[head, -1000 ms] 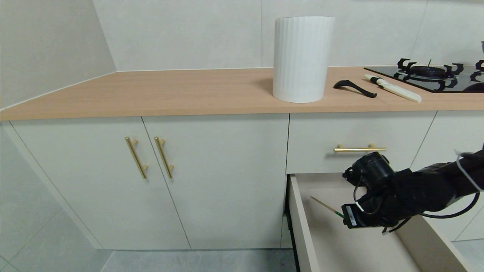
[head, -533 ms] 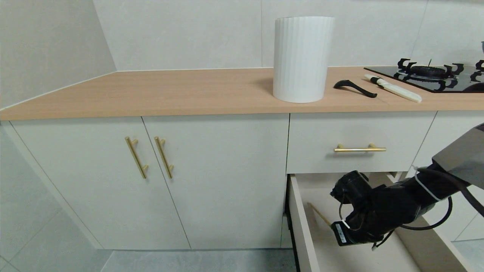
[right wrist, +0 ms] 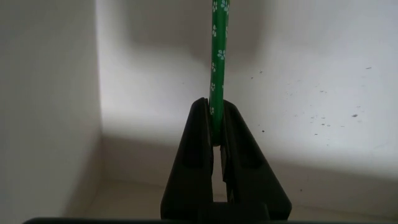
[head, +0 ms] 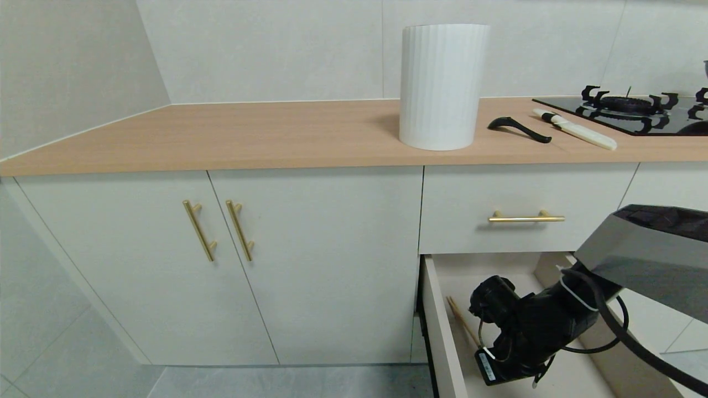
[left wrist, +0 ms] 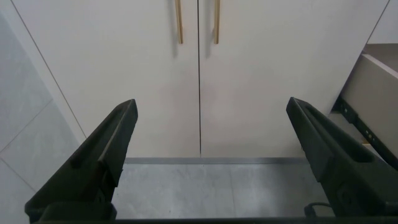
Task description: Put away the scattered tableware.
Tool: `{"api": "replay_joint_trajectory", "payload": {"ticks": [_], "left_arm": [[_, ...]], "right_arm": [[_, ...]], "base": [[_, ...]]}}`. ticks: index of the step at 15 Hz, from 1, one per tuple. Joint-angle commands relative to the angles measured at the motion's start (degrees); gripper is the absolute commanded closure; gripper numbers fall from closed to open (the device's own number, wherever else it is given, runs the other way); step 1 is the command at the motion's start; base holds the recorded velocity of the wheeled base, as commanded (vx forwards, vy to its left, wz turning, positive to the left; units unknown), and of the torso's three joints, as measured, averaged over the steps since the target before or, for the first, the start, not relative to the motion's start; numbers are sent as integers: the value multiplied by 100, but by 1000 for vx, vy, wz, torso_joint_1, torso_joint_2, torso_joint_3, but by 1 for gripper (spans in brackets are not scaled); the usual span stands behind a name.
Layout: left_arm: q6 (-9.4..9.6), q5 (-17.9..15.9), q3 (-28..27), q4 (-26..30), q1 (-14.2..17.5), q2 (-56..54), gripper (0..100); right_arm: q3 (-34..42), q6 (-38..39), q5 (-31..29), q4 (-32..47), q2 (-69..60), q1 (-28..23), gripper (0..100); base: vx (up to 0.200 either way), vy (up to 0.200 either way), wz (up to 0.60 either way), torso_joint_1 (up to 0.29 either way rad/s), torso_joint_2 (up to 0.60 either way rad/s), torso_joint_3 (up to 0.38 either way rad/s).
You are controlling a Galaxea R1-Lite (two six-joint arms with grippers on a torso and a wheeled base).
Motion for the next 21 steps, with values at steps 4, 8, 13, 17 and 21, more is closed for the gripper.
{"api": "replay_joint_trajectory", "payload": {"ticks": [4,8,13,17,21], "left_arm": [[-1,4,0,-1,4,9,0],[-1,4,0,-1,4,9,0],[-1,4,0,-1,4,9,0],[-1,4,0,-1,4,9,0],[-1,4,0,-1,-5,9,0]], "right_arm": [[-15,2,1,4,67,6,100],[-15,2,1,4,67,6,0],[-6,2,10,4,58,6,0],[56,2,-17,48,-416,6,0],[363,-51,-368,22,-1954,-109,0]], "base": [[0,0,0,0,0,0],[0,0,0,0,0,0],[0,0,0,0,0,0],[0,0,0,0,0,0],[0,0,0,0,0,0]]}}
